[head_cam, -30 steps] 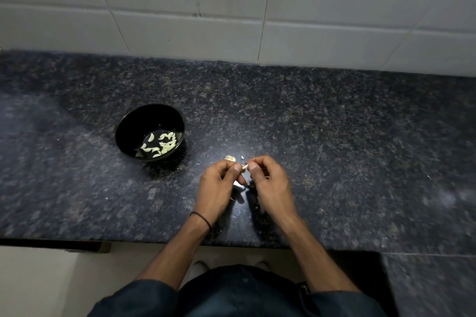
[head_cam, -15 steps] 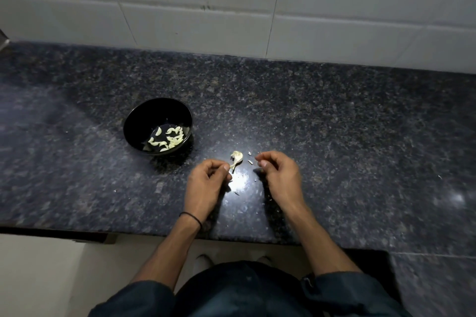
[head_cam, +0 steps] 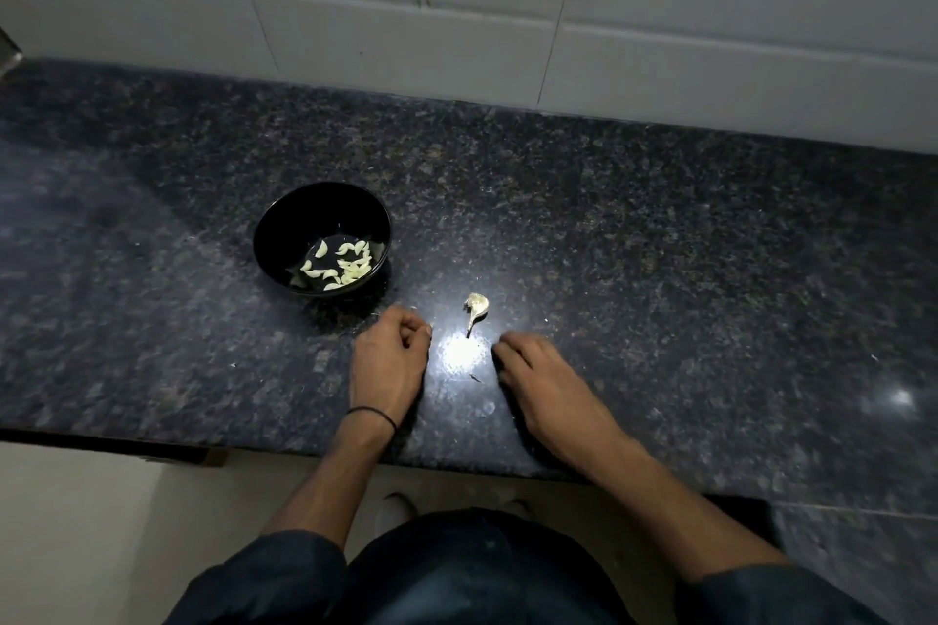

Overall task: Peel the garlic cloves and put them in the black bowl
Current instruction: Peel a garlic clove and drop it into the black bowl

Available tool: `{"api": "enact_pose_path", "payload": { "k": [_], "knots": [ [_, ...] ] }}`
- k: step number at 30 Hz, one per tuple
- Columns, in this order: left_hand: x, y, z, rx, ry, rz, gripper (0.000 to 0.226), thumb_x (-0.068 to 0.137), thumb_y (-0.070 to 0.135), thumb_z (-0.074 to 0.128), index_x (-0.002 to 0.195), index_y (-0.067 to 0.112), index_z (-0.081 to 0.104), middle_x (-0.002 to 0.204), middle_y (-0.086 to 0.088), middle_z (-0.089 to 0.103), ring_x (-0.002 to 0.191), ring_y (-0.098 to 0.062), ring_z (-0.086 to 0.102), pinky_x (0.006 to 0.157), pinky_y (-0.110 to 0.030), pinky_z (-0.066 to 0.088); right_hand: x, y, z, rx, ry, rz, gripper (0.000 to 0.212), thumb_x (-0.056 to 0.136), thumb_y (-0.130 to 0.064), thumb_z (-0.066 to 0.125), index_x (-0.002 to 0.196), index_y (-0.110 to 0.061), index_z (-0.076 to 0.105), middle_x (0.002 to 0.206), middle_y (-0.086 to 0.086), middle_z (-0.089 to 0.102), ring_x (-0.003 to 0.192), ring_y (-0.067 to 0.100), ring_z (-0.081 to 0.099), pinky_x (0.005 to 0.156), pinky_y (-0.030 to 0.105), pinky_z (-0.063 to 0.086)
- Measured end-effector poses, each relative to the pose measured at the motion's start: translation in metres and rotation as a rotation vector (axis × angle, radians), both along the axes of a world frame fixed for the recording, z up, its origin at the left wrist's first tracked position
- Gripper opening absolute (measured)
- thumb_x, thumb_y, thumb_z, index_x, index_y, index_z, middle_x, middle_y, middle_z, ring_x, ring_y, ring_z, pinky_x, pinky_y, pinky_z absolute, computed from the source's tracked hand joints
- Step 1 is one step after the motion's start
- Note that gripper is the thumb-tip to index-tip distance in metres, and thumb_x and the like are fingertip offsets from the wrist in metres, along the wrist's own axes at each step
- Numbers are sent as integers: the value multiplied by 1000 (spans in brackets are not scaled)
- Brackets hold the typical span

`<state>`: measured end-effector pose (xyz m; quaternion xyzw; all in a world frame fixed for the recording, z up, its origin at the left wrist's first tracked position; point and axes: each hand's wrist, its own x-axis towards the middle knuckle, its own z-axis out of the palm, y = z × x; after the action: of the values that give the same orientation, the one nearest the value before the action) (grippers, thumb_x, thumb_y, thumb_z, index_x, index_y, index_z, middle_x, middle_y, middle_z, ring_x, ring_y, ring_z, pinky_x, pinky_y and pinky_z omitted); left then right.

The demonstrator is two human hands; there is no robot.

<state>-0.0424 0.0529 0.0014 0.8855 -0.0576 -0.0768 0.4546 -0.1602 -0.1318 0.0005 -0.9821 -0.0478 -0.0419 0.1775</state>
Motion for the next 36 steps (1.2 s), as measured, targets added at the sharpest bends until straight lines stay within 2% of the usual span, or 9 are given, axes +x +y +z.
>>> {"api": "enact_pose_path", "payload": {
  "k": [4,8,10,12,17,23,29,33,36],
  "knots": [
    [-2,2,0,-33,-17,-17,9,89,13,69,84,18,64,73,4,64,69,-13,60,70,-31,50,-32,3,-9,-5,-48,40,45,89,-5,40,130,-3,59,131,9,57,118,23,52,102,29,44],
    [-11,13,-4,-125,9,-8,9,90,8,68,89,17,65,79,-2,65,70,-12,57,71,-30,50,-35,1,-13,24,-107,10,35,91,-7,44,116,-4,67,120,8,63,107,21,55,91,30,49],
    [-20,20,-5,-124,3,-13,12,91,7,66,91,19,65,81,1,65,73,-7,58,71,-23,50,-32,0,-14,30,-133,16,30,93,-8,45,113,-5,68,116,7,63,102,21,54,87,30,48],
    [-28,26,-5,-115,-15,-33,15,92,5,64,93,20,64,82,4,66,74,-4,57,71,-19,49,-30,-2,-15,26,-151,31,28,95,-9,46,114,-6,67,115,6,62,100,21,54,86,30,48],
    [-38,29,-3,-19,-85,-115,14,93,7,62,98,20,64,85,3,63,75,-9,57,71,-23,48,-22,1,-13,2,-149,54,30,96,-13,46,118,-8,66,113,5,62,101,21,56,86,31,50],
    [-46,21,2,102,-150,-158,15,90,6,62,102,15,61,87,6,51,79,-12,51,73,-23,42,14,23,-5,112,-113,-43,25,93,-22,48,103,-11,69,100,3,64,93,23,58,75,35,52],
    [-49,16,1,137,-153,-116,19,87,2,63,102,14,61,88,4,51,79,-12,50,72,-17,38,10,21,-2,-11,-30,308,31,97,-19,40,114,-7,64,116,5,60,108,22,54,83,36,53],
    [-54,14,3,159,-154,-102,17,89,5,62,103,15,60,91,3,51,80,-13,50,74,-24,41,-18,-15,5,-106,-50,507,44,99,-13,35,134,-4,58,134,8,58,124,22,51,107,29,44],
    [-60,10,6,168,-162,-97,14,91,6,61,103,14,61,94,3,53,83,-14,51,76,-27,44,-37,-42,4,-129,-66,520,45,97,-14,37,133,-5,62,135,8,61,125,21,50,104,27,47]
  ]
}}
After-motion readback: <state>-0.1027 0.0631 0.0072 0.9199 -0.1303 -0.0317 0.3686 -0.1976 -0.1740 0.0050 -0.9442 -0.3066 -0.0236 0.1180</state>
